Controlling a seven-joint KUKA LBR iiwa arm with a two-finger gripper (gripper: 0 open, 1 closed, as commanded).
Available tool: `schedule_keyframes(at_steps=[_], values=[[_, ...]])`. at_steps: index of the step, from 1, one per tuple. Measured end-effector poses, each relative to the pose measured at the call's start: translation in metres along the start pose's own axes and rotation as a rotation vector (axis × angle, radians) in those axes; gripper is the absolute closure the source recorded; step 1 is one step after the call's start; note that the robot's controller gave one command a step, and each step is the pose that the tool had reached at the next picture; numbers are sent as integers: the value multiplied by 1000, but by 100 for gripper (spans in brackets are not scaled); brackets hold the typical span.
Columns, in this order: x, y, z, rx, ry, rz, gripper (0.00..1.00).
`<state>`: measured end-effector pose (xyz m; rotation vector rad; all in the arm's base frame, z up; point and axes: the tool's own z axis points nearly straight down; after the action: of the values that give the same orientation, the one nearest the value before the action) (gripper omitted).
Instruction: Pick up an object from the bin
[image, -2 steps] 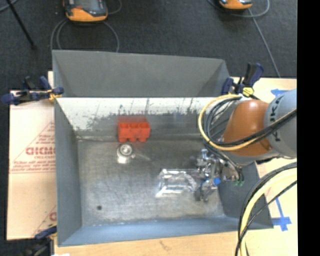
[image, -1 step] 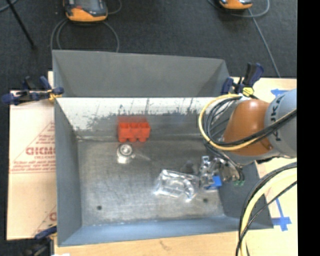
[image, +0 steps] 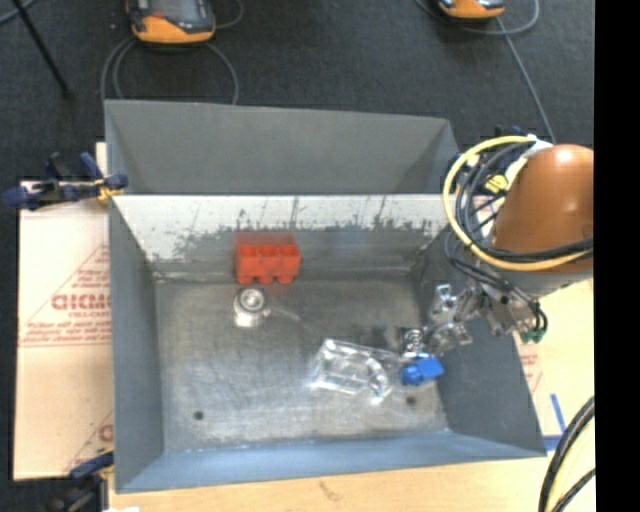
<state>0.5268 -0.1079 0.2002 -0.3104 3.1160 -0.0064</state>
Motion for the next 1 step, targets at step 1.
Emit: schedule_keyframes(at_steps=[1], values=[[1,1,4,-3,7,-1,0]])
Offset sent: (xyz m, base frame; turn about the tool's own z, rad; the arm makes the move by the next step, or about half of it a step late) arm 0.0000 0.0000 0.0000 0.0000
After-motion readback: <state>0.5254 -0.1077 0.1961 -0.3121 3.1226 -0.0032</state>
